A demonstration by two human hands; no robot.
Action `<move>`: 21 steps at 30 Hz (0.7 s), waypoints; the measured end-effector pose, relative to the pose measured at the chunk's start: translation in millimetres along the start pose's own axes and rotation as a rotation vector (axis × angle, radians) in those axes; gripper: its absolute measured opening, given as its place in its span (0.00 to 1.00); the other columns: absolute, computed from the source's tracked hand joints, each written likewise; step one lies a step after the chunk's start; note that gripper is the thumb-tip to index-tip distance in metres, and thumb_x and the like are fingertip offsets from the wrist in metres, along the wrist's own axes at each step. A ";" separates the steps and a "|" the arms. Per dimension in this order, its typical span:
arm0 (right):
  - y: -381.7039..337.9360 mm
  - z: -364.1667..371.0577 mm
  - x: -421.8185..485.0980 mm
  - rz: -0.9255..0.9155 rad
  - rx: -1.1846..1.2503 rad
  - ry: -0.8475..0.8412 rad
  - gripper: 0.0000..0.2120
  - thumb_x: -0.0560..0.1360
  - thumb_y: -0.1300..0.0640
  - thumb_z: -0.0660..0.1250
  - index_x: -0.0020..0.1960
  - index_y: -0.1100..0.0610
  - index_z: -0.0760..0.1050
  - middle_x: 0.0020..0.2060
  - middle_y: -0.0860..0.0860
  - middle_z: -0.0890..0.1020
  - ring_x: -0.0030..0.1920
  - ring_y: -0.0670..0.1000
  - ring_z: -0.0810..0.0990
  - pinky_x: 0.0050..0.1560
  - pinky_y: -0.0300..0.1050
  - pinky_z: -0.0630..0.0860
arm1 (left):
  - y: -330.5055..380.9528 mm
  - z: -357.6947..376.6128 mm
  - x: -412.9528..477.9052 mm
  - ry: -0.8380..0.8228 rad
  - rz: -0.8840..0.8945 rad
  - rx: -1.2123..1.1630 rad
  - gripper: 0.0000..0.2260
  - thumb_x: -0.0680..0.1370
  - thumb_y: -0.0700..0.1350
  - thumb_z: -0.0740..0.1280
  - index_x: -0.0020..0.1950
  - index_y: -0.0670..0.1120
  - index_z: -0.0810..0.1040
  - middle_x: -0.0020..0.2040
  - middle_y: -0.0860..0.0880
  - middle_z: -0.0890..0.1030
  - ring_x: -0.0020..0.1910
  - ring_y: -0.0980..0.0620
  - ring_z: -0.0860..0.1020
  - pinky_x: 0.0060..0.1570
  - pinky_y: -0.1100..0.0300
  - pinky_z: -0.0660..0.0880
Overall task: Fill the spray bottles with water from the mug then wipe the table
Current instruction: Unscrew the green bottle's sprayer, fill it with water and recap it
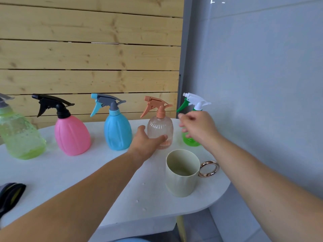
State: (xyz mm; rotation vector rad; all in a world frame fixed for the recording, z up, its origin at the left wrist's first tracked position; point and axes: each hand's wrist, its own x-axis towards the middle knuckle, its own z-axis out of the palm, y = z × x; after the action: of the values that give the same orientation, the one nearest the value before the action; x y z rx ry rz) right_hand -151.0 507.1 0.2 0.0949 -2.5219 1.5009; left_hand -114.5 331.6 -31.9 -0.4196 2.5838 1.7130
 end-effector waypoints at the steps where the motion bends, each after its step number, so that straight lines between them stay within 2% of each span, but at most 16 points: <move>1: 2.9 -7.0 0.2 0.011 -0.024 0.102 0.21 0.72 0.42 0.66 0.34 0.59 0.75 0.30 0.54 0.82 0.36 0.60 0.81 0.41 0.57 0.81 | 0.7 -1.2 -5.8 0.021 -0.031 0.017 0.36 0.77 0.58 0.73 0.79 0.47 0.61 0.71 0.46 0.73 0.65 0.45 0.75 0.58 0.53 0.74; 3: 7.5 -19.7 0.6 0.051 -0.093 0.282 0.22 0.71 0.41 0.68 0.33 0.58 0.69 0.29 0.55 0.75 0.35 0.61 0.76 0.37 0.49 0.75 | 2.2 -2.8 -15.1 0.055 -0.060 0.038 0.27 0.80 0.59 0.68 0.72 0.45 0.67 0.62 0.47 0.76 0.56 0.48 0.75 0.49 0.55 0.73; 5: 14.4 -26.2 4.1 0.154 -0.081 0.328 0.22 0.69 0.37 0.71 0.47 0.56 0.73 0.44 0.52 0.78 0.47 0.56 0.78 0.47 0.48 0.76 | 4.3 -3.3 -20.2 0.054 -0.044 0.041 0.19 0.81 0.58 0.66 0.62 0.45 0.72 0.55 0.47 0.78 0.50 0.49 0.77 0.45 0.55 0.76; 7: 18.3 -26.0 9.9 0.254 -0.031 0.265 0.34 0.64 0.34 0.74 0.62 0.53 0.72 0.60 0.53 0.75 0.62 0.56 0.74 0.61 0.53 0.74 | 7.7 -2.7 -23.4 0.020 -0.013 0.010 0.14 0.81 0.56 0.67 0.55 0.45 0.76 0.52 0.44 0.82 0.52 0.45 0.80 0.54 0.49 0.81; 8: 20.3 -23.4 13.4 0.272 0.001 0.232 0.38 0.63 0.34 0.74 0.66 0.52 0.71 0.64 0.53 0.74 0.66 0.56 0.72 0.63 0.53 0.73 | 9.4 -2.3 -25.9 -0.002 -0.004 -0.010 0.12 0.81 0.54 0.67 0.53 0.45 0.77 0.50 0.43 0.83 0.53 0.43 0.81 0.57 0.46 0.81; 10: 20.6 -18.5 19.1 0.249 0.121 0.190 0.34 0.66 0.38 0.75 0.67 0.50 0.73 0.66 0.51 0.74 0.67 0.54 0.72 0.62 0.49 0.71 | 12.6 -1.6 -30.5 -0.049 0.000 -0.036 0.11 0.81 0.51 0.68 0.52 0.43 0.80 0.48 0.42 0.84 0.52 0.43 0.83 0.58 0.46 0.80; 12: 18.1 -15.9 21.4 0.187 0.251 0.173 0.23 0.71 0.46 0.74 0.64 0.51 0.77 0.63 0.50 0.77 0.60 0.50 0.75 0.57 0.44 0.70 | 14.3 -1.9 -33.1 -0.073 -0.003 -0.043 0.11 0.81 0.49 0.68 0.54 0.41 0.80 0.49 0.41 0.85 0.49 0.45 0.83 0.58 0.48 0.81; 14: 13.8 -15.5 19.0 0.116 0.266 0.185 0.14 0.74 0.51 0.73 0.59 0.51 0.80 0.56 0.48 0.81 0.54 0.49 0.78 0.52 0.42 0.70 | 16.3 -5.6 -36.0 -0.083 0.000 -0.040 0.09 0.81 0.48 0.68 0.53 0.42 0.80 0.51 0.41 0.85 0.50 0.45 0.83 0.57 0.49 0.81; 16: 4.9 -19.3 13.5 0.035 0.214 0.241 0.08 0.74 0.51 0.72 0.52 0.51 0.80 0.45 0.44 0.82 0.48 0.49 0.79 0.44 0.41 0.71 | 17.3 -11.9 -40.6 -0.073 0.033 -0.042 0.07 0.81 0.46 0.68 0.52 0.43 0.80 0.51 0.42 0.85 0.53 0.43 0.84 0.57 0.49 0.81; 18: -15.0 -28.6 2.5 -0.045 0.150 0.289 0.07 0.73 0.49 0.72 0.48 0.50 0.80 0.37 0.41 0.79 0.42 0.47 0.78 0.39 0.39 0.70 | 19.4 -18.5 -48.3 -0.041 0.109 -0.054 0.05 0.80 0.45 0.69 0.52 0.45 0.80 0.49 0.43 0.85 0.52 0.43 0.83 0.53 0.51 0.81; 21: -59.7 -43.9 -27.3 -0.159 0.124 0.299 0.06 0.72 0.47 0.73 0.45 0.49 0.80 0.34 0.40 0.80 0.37 0.41 0.78 0.38 0.37 0.70 | 27.5 -29.8 -73.7 0.010 0.279 -0.058 0.05 0.80 0.45 0.70 0.55 0.49 0.78 0.51 0.51 0.81 0.50 0.53 0.80 0.44 0.69 0.75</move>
State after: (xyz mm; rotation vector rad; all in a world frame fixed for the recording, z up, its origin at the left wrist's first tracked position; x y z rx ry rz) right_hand -108.6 515.5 66.3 0.0806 -2.1362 1.4844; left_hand -45.7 330.4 16.5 -0.0695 2.7130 1.8724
